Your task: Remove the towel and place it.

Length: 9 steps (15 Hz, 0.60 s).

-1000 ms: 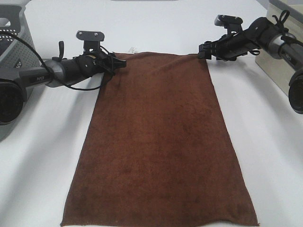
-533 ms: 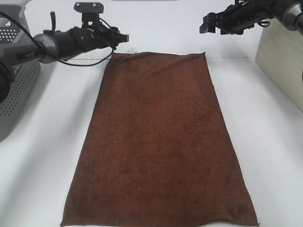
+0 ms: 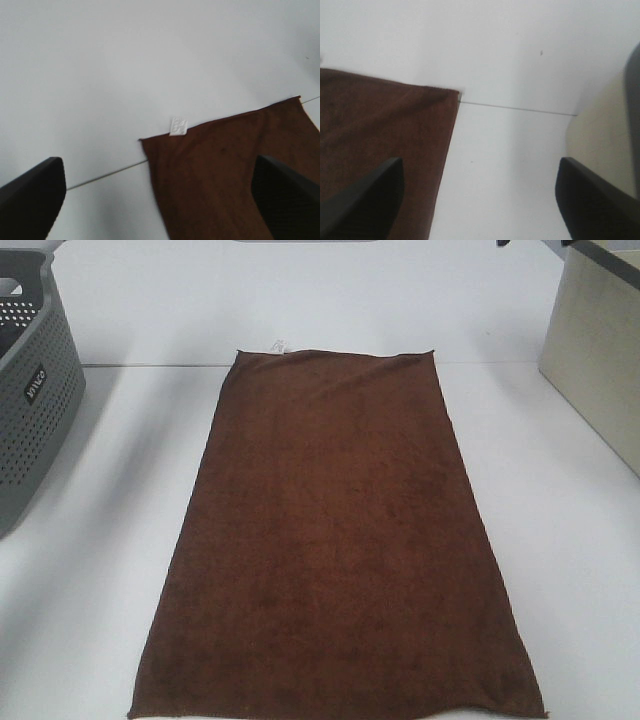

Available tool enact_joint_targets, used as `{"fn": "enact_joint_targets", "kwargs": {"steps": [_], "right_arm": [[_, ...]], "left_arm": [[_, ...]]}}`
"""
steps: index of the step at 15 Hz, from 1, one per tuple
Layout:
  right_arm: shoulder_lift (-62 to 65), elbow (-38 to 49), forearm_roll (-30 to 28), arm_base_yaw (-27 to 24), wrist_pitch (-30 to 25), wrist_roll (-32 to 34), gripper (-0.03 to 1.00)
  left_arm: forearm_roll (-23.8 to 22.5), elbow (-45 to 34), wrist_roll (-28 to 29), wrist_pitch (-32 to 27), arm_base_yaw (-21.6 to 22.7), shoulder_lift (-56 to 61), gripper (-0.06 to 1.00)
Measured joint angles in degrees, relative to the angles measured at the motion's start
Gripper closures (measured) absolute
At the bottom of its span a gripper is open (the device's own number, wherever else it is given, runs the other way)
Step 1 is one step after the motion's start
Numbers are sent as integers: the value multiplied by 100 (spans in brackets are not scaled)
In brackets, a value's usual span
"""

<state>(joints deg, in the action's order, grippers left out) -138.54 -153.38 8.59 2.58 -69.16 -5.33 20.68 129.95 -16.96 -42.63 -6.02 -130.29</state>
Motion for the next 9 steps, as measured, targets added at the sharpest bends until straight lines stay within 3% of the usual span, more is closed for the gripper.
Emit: {"fn": "enact_joint_targets", "kwargs": {"steps": [2,4,7,9], "right_arm": [[458,74,-57,0,-11,115,17],[1008,493,-57,0,-29,172,17],[1667,1261,-74,0,-63,258,17],[2366,1982,-74,0,-63,264,17]], "left_arm": [[-504,0,670,-705,516,430,1],[-699,0,1008,-1438,1031,647,1],[-796,0,974,-2447,1392,791,1],[-1060,-6,859,-2659,1421,894,1]]}}
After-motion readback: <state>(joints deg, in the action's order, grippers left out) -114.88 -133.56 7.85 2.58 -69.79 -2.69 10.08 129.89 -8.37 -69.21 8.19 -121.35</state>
